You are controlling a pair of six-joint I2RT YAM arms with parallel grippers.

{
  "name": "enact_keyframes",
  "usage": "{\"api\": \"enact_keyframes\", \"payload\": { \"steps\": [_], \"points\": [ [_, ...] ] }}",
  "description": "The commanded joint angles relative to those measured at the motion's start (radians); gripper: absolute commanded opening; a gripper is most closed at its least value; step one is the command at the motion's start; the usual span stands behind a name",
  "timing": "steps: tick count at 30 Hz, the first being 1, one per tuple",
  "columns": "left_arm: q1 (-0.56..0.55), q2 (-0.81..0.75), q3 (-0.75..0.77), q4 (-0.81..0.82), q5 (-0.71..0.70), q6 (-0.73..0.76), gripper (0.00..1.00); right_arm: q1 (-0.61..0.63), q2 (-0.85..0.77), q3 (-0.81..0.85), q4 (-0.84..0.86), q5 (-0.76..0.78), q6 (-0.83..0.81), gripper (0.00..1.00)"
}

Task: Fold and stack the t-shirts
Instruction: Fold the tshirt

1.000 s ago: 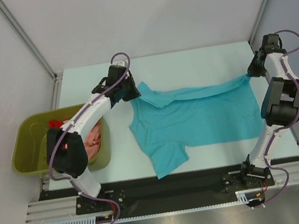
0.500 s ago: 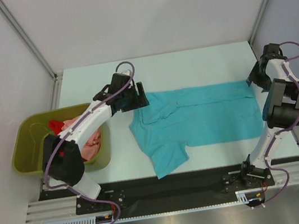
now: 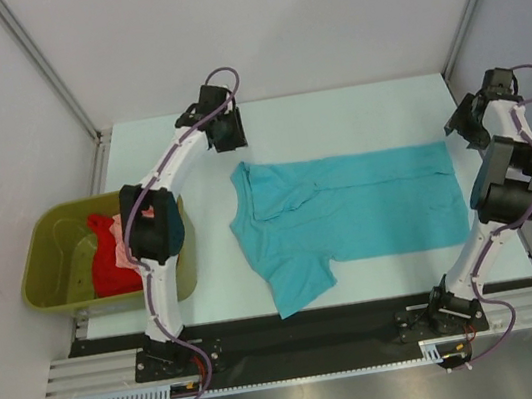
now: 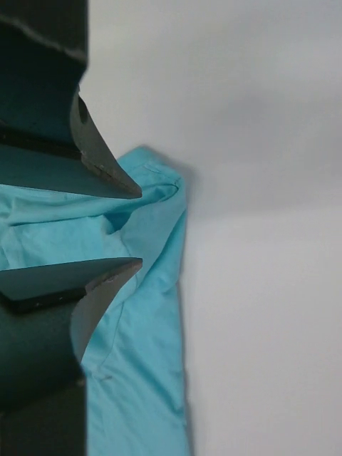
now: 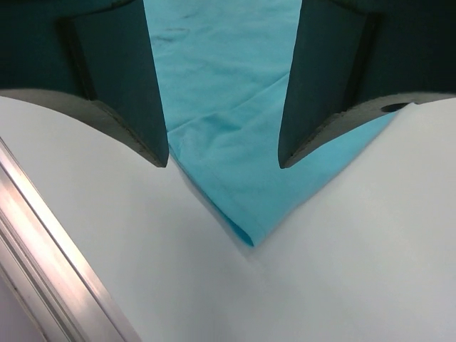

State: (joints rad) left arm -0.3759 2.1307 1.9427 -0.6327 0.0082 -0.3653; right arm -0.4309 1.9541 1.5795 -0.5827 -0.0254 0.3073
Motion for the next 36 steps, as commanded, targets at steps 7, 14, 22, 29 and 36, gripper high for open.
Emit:
{"api": "enact_keyframes", "payload": {
  "steps": [7,14,22,29,36],
  "points": [
    [0.025,0.098,0.115,-0.064,0.067,-0.043,0.44,-0.022,0.123,0.085,0.087,-0.113,-0.042,0.66],
    [0.026,0.136,0.087,-0.050,0.121,-0.067,0.47,-0.025,0.175,0.122,0.070,-0.136,-0.069,0.65],
    [0.031,0.155,0.105,-0.127,0.056,-0.142,0.53,-0.025,0.184,0.128,0.046,-0.143,-0.092,0.62],
    [0.045,0.193,0.111,-0.114,0.058,-0.184,0.54,-0.029,0.192,0.123,0.024,-0.133,-0.112,0.66],
    [0.065,0.235,0.124,-0.090,0.082,-0.216,0.50,-0.034,0.210,0.132,0.027,-0.148,-0.106,0.66]
  ]
}}
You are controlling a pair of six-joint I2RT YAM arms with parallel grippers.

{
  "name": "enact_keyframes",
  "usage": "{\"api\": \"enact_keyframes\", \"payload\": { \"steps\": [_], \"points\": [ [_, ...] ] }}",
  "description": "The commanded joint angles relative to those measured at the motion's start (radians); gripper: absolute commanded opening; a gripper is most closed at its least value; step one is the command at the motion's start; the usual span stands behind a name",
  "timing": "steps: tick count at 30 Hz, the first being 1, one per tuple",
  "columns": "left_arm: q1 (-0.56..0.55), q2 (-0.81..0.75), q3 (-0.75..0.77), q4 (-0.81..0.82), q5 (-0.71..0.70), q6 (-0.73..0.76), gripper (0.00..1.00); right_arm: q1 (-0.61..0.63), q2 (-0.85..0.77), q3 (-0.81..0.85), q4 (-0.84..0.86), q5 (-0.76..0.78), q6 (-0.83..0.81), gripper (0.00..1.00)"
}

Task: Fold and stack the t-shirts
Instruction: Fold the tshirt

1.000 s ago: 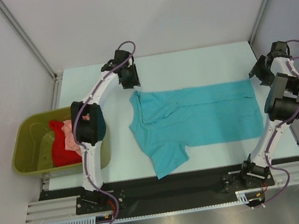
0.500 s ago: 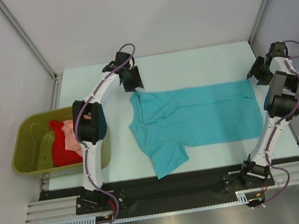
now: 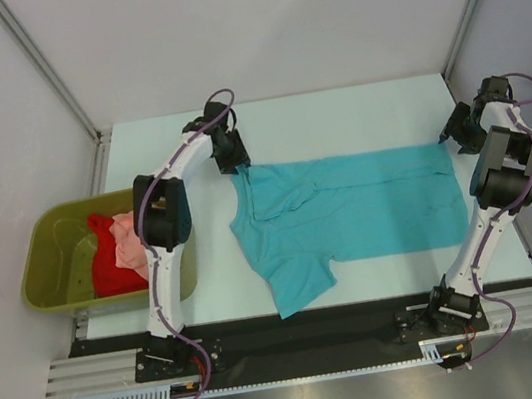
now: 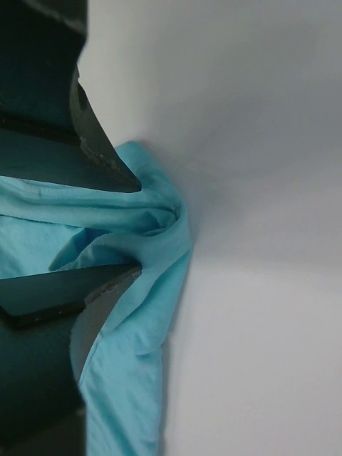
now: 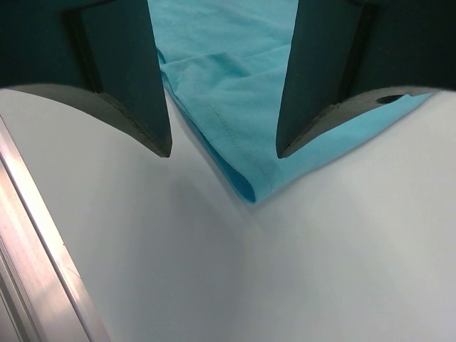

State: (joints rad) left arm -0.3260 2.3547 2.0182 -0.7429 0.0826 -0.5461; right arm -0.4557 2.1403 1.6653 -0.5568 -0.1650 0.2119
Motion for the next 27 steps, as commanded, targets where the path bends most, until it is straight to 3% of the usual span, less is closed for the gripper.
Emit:
{"api": "enact_keyframes", "payload": {
  "steps": [1,8,16,21,27],
  "points": [
    [0.015,0.012,0.047,0.023,0.005,-0.037,0.49,-0.009,0.029,0.050,0.001,-0.014,-0.012,0.66],
    [0.018,0.017,0.031,0.068,-0.012,-0.025,0.33,-0.014,0.050,0.059,-0.011,-0.039,-0.037,0.72],
    [0.019,-0.003,-0.013,0.142,-0.021,0.018,0.43,-0.017,0.079,0.086,-0.002,-0.080,-0.049,0.73],
    [0.025,0.009,-0.016,0.149,-0.017,0.021,0.29,-0.017,0.108,0.111,0.008,-0.099,-0.037,0.66],
    [0.028,-0.009,-0.030,0.163,-0.018,0.028,0.16,-0.005,0.127,0.122,0.006,-0.108,-0.032,0.51]
  ]
}}
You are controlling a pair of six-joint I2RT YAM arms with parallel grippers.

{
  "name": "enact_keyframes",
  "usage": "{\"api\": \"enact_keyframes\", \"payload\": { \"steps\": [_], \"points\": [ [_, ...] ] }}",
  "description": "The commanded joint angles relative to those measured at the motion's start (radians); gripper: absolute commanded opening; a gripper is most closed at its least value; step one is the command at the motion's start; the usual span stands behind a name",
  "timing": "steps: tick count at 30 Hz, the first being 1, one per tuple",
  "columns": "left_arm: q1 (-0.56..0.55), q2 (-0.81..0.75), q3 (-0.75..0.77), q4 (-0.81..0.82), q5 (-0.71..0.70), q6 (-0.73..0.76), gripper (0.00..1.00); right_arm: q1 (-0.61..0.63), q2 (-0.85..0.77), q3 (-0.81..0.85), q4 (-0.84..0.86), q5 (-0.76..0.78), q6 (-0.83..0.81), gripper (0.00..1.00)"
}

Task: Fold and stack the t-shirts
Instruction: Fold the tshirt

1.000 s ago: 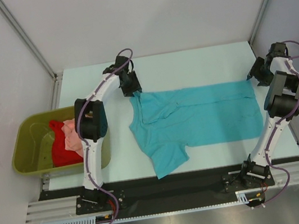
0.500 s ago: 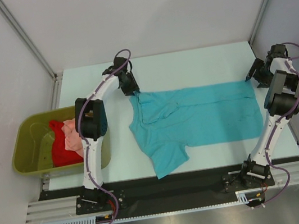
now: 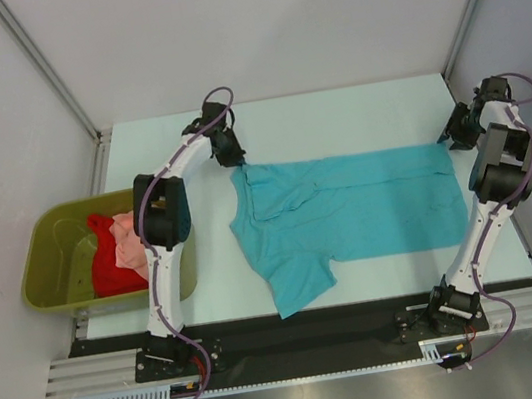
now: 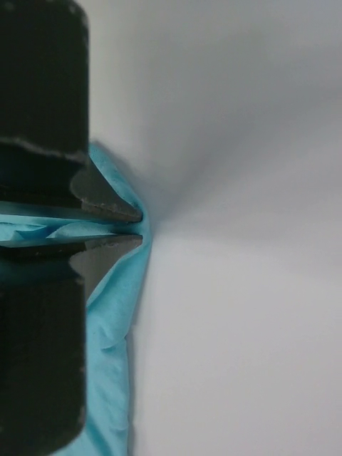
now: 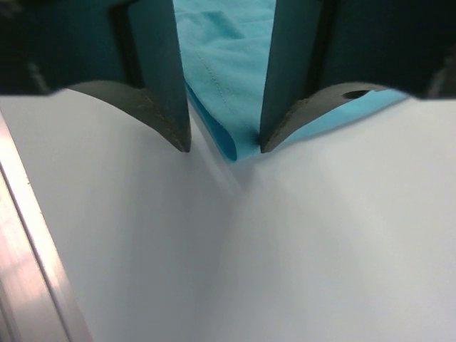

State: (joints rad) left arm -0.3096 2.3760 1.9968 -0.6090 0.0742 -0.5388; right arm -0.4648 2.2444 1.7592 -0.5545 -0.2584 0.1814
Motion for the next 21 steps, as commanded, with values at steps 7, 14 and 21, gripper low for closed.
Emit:
{"api": "enact_keyframes", "payload": {
  "steps": [7,14,21],
  "points": [
    [0.023,-0.041,-0.035,0.058,-0.027,0.014,0.00,0.008,0.021,0.042,0.038,0.053,0.033,0.12],
    [0.035,-0.099,-0.122,0.129,-0.105,-0.009,0.00,0.008,0.000,0.023,0.105,0.202,0.026,0.00],
    [0.040,-0.112,-0.155,0.190,-0.094,-0.032,0.00,0.012,-0.011,-0.015,0.162,0.304,0.026,0.00]
  ]
}}
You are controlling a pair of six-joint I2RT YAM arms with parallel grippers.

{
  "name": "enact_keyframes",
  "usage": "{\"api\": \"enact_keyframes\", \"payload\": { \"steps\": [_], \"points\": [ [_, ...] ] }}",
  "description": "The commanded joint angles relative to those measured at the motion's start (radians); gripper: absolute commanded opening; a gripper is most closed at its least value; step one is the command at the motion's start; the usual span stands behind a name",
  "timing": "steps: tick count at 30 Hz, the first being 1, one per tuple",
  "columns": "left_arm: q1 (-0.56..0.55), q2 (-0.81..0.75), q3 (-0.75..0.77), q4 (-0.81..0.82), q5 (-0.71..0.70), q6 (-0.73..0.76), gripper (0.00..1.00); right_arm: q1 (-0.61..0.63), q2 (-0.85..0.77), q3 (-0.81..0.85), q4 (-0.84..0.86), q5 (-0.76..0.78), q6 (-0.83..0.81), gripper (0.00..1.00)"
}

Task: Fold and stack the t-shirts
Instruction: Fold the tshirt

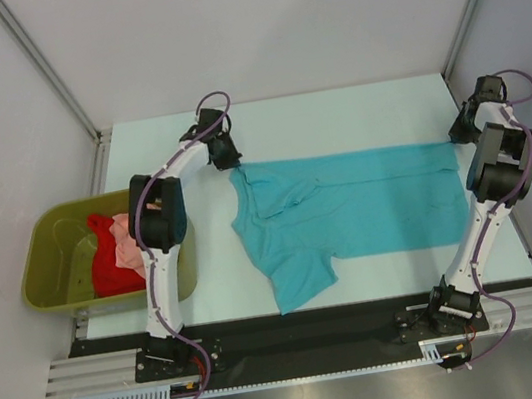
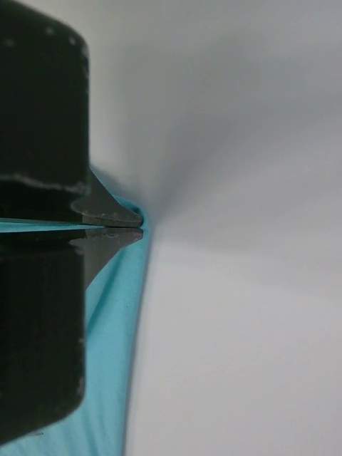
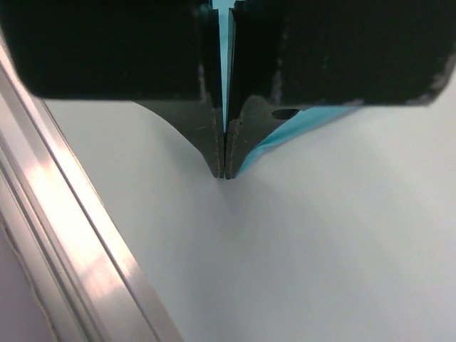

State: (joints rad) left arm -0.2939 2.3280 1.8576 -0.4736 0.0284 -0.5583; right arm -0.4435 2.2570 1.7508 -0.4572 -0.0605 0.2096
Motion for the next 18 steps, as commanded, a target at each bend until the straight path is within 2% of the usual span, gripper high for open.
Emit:
{"api": "enact_keyframes", "payload": {
  "steps": [1,4,6,7,8,9,10,11,12,15,16,18],
  "points": [
    [0.025,-0.062,-0.015,0.061,-0.045,-0.011,0.00,-0.009,-0.019,-0.004,0.063,0.105,-0.001,0.00],
    [0.024,-0.068,-0.015,0.073,-0.036,-0.005,0.01,-0.004,-0.004,0.016,0.048,0.088,0.002,0.00],
    [0.022,-0.065,0.012,0.064,-0.041,0.014,0.12,0.005,0.001,0.051,0.011,0.097,-0.001,0.01],
    [0.022,-0.067,0.023,0.038,-0.047,0.018,0.23,0.009,0.001,0.067,-0.007,0.100,0.001,0.06],
    [0.021,-0.070,0.029,0.027,-0.051,0.030,0.26,0.012,0.001,0.087,-0.053,0.106,0.005,0.11],
    [0.021,-0.076,0.031,0.020,-0.062,0.035,0.32,0.028,-0.004,0.101,-0.072,0.113,0.005,0.25],
    [0.021,-0.096,0.026,0.012,-0.064,0.038,0.44,0.035,-0.028,0.120,-0.090,0.131,0.008,0.33],
    [0.018,-0.110,0.020,0.010,-0.067,0.043,0.50,0.045,-0.040,0.127,-0.131,0.195,0.014,0.42],
    [0.016,-0.123,0.005,0.006,-0.073,0.043,0.53,0.058,-0.054,0.139,-0.156,0.224,0.022,0.57],
    [0.006,-0.191,-0.030,-0.016,-0.087,0.051,0.64,0.074,-0.097,0.211,-0.293,0.295,0.086,0.70],
    [0.003,-0.212,-0.041,-0.039,-0.090,0.052,0.71,0.081,-0.111,0.225,-0.322,0.294,0.094,0.72],
    [-0.011,-0.280,-0.078,-0.054,-0.097,0.067,0.75,0.098,-0.175,0.239,-0.389,0.327,0.109,0.77]
  ]
}}
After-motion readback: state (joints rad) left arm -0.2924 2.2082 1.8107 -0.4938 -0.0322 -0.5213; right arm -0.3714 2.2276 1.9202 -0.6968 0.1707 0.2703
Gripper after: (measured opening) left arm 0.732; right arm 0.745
